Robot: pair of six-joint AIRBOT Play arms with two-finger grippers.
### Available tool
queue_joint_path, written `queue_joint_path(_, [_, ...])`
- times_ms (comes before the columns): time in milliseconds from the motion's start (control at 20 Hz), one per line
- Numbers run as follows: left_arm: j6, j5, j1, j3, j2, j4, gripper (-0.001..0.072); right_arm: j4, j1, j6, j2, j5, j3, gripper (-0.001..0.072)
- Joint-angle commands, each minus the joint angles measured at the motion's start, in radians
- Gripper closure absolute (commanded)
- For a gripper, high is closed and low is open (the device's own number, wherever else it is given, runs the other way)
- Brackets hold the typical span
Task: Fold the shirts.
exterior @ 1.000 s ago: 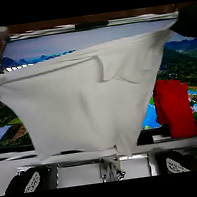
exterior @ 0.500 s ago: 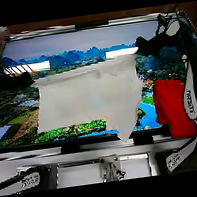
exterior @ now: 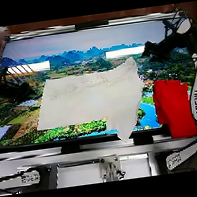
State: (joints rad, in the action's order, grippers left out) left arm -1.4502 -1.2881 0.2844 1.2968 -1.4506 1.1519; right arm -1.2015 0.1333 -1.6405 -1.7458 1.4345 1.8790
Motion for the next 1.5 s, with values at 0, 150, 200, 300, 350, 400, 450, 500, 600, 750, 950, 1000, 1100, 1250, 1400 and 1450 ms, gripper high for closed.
queue_joint_path(0, [0.06,-0.19,0.14,-0.15,0.116,0.102,0.0165,-0.19,0.079,0.09,0.112,0.3,-0.053,0.0171])
queue_joint_path(150, [0.12,-0.116,0.274,-0.44,0.207,0.078,0.0057,-0.114,0.144,0.097,0.23,0.24,-0.231,0.017])
queue_joint_path(200, [0.161,-0.09,0.314,-0.506,0.21,0.043,0.0058,-0.082,0.153,0.105,0.259,0.214,-0.289,0.017])
queue_joint_path(300, [0.238,-0.03,0.361,-0.58,0.208,-0.055,0.0058,-0.045,0.156,0.13,0.295,0.172,-0.379,0.017])
queue_joint_path(350, [0.26,-0.007,0.365,-0.592,0.207,-0.089,0.0058,-0.032,0.156,0.136,0.299,0.158,-0.404,0.017])
queue_joint_path(400, [0.278,0.013,0.362,-0.594,0.204,-0.098,0.0059,-0.012,0.156,0.138,0.298,0.143,-0.421,0.017])
queue_joint_path(450, [0.278,0.04,0.357,-0.594,0.202,-0.098,0.0059,-0.005,0.156,0.143,0.298,0.119,-0.432,0.017])
queue_joint_path(500, [0.278,0.06,0.353,-0.594,0.196,-0.105,0.0061,-0.006,0.156,0.147,0.298,0.092,-0.439,0.017])
queue_joint_path(600, [0.285,0.079,0.342,-0.594,0.173,-0.132,0.0069,-0.01,0.156,0.149,0.298,0.043,-0.441,0.017])
queue_joint_path(750, [0.323,0.106,0.306,-0.594,0.153,-0.162,0.0116,-0.01,0.156,0.149,0.298,0.026,-0.441,0.017])
queue_joint_path(950, [0.32,0.137,0.251,-0.594,0.126,-0.162,0.0116,-0.01,0.156,0.148,0.298,0.031,-0.441,0.017])
queue_joint_path(1000, [0.32,0.137,0.239,-0.594,0.109,-0.162,0.0116,-0.01,0.156,0.148,0.298,0.031,-0.441,0.017])
queue_joint_path(1100, [0.312,0.138,0.211,-0.594,0.074,-0.166,0.0172,-0.021,0.156,0.148,0.298,0.034,-0.444,0.017])
queue_joint_path(1250, [0.298,0.147,0.198,-0.588,0.071,-0.17,0.0577,-0.046,0.156,0.148,0.298,0.092,-0.546,0.017])
queue_joint_path(1400, [0.298,0.14,0.197,-0.559,0.088,-0.17,0.0675,0.246,0.13,0.228,0.3,0.069,-0.768,0.0168])
queue_joint_path(1450, [0.298,0.14,0.197,-0.549,0.099,-0.17,0.0675,0.284,0.101,0.26,0.299,0.017,-0.821,0.0168])
